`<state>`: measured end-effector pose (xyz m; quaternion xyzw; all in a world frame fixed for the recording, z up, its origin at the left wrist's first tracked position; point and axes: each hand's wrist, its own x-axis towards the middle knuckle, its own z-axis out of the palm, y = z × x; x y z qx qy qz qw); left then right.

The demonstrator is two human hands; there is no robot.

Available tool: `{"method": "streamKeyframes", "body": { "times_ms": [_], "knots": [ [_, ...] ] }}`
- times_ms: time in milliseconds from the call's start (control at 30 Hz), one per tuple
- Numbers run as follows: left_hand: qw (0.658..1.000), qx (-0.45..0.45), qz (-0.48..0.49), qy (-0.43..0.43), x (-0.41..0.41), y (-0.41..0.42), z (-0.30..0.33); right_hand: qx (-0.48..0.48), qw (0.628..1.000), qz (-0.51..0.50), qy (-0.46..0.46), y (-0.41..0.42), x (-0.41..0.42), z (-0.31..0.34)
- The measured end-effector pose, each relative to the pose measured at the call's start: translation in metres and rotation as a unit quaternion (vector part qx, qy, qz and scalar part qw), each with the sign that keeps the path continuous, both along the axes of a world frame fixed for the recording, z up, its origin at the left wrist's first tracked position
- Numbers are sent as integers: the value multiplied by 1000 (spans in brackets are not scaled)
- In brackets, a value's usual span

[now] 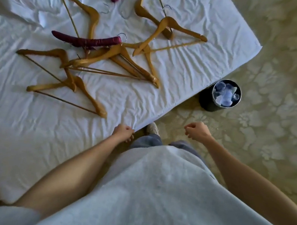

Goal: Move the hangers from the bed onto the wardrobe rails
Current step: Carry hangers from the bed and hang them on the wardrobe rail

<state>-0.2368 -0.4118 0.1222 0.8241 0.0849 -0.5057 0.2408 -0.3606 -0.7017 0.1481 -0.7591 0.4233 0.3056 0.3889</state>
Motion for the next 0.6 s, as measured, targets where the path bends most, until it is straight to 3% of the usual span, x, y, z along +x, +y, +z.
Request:
{"method": "streamKeyframes", "body": {
  "times_ms": [200,600],
  "knots": [
    [997,-75,19,-26,80,-98,13,-18,998,8,53,-68,21,-2],
    [988,-23,152,15,133,-183,3,35,991,114,55,-141,150,-24]
  ]
}}
